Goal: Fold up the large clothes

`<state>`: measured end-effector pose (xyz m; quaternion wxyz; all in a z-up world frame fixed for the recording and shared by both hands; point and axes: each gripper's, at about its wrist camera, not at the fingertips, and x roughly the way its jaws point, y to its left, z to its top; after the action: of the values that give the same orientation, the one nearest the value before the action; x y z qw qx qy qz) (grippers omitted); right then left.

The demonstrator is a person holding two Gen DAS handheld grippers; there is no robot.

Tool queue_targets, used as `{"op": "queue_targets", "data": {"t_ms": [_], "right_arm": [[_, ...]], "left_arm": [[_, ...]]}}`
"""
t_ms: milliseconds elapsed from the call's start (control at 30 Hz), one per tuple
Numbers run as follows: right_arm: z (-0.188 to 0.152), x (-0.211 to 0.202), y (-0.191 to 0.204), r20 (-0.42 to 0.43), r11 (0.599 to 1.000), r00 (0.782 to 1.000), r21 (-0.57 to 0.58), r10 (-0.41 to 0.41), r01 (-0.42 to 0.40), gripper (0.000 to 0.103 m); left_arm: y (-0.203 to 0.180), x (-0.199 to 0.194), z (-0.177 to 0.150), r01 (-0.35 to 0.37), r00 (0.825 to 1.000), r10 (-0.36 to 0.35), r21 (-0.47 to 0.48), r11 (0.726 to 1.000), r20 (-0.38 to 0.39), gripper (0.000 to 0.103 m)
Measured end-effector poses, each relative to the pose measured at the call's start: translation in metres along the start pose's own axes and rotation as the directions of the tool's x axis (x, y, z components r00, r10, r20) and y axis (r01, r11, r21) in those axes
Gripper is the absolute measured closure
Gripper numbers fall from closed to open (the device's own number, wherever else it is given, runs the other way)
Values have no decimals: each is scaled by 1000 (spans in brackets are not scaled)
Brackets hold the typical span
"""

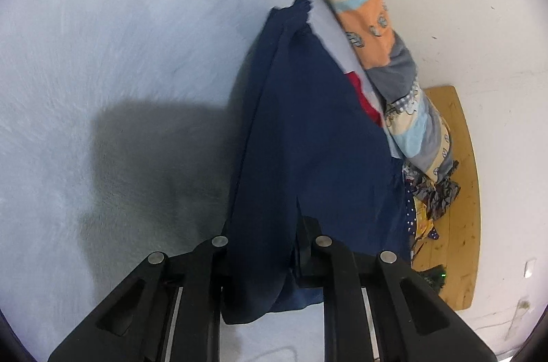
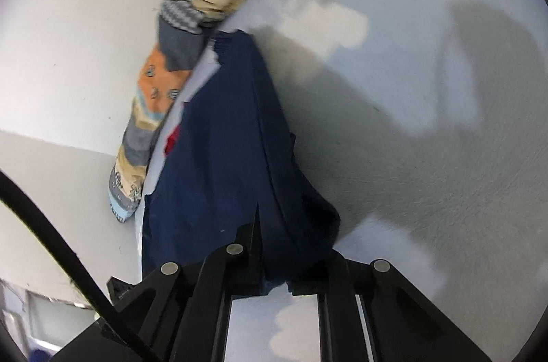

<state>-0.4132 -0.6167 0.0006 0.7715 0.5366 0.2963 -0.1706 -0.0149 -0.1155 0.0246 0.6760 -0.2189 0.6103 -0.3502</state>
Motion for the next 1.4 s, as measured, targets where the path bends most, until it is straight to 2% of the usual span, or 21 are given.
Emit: {"op": "queue_targets", "data": {"t_ms": [167, 267, 367, 400, 433, 467, 500, 533, 600, 633, 667, 733, 767, 833, 900, 933, 967, 1000, 1067, 1167, 1400], "right_arm": [[-12, -38, 24, 32, 994, 999, -108, -17, 20, 95], [-21, -70, 26, 46, 989, 999, -146, -17, 24, 102], [-27, -100, 19, 40, 987, 999, -161, 13, -6, 101], [-29, -107, 11, 64, 991, 998, -132, -9, 17, 97], [-30, -109, 0, 88, 995, 996, -99, -19, 28, 90], [-29, -105, -11, 83, 998, 997, -59, 7, -2, 64], [-25, -97, -23, 66, 1000, 998, -9, 21, -20, 31], [-22, -88, -32, 62, 999, 998, 28, 24, -25, 23], [-15, -72, -43, 61, 997, 998, 76, 28, -33, 22], [-12, -66, -45, 59, 996, 998, 89, 18, -24, 22], [-8, -57, -49, 57, 993, 998, 111, 22, -28, 22], [-4, -41, -54, 33, 990, 999, 137, 43, -47, 24], [-2, -33, -55, 24, 990, 1000, 137, 18, -21, 29], [3, -15, -51, 3, 992, 1000, 120, 24, -24, 45], [8, 0, -45, -3, 994, 1000, 105, 6, -6, 73], [10, 9, -41, -12, 996, 1000, 87, 16, -15, 78], [11, 16, -32, -11, 999, 1000, 50, -1, 1, 89], [13, 20, -24, -15, 999, 999, 7, -34, 34, 91], [13, 23, -1, -1, 985, 989, -87, -149, 149, 92], [9, 18, 23, 36, 957, 970, -163, -239, 241, 95], [-15, -29, 62, 104, 928, 969, -278, -226, 246, 97]], "left_arm": [[-25, -30, -15, -29, 999, 27, 79, 996, 19, 88], [-28, -52, -29, -53, 998, 52, 104, 993, 20, 89], [-20, -76, -36, -88, 995, 83, 107, 990, 51, 96], [-12, -82, -36, -97, 994, 91, 91, 991, 60, 96], [-3, -86, -34, -106, 992, 102, 69, 992, 68, 96], [6, -87, -32, -113, 991, 110, 41, 993, 70, 96], [13, -87, -32, -110, 992, 108, 19, 994, 66, 96], [20, -86, -32, -109, 993, 108, 4, 994, 53, 96], [29, -84, -31, -130, 991, 131, -24, 991, 37, 73], [32, -82, -30, -129, 991, 130, -27, 991, 37, 44], [35, -81, -29, -135, 989, 136, -24, 991, 49, 23], [41, -75, -28, -122, 991, 124, -36, 992, 49, 21], [45, -69, -27, -84, 996, 86, -50, 995, 33, 21], [47, -55, -25, -46, 999, 47, -65, 997, 17, 21], [41, -33, -22, -49, 999, 48, -43, 998, -12, 26], [36, -25, -21, -66, 998, 66, -36, 997, -8, 60], [32, -16, -20, -89, 996, 89, -27, 996, 1, 86], [27, -8, -19, -95, 995, 95, -19, 995, -4, 87], [12, 0, -18, -172, 985, 171, 24, 985, 17, 89], [-9, -4, -20, -237, 971, 233, 115, 965, 51, 91], [-31, -31, -31, -243, 969, 233, 175, 954, 78, 92]]}}
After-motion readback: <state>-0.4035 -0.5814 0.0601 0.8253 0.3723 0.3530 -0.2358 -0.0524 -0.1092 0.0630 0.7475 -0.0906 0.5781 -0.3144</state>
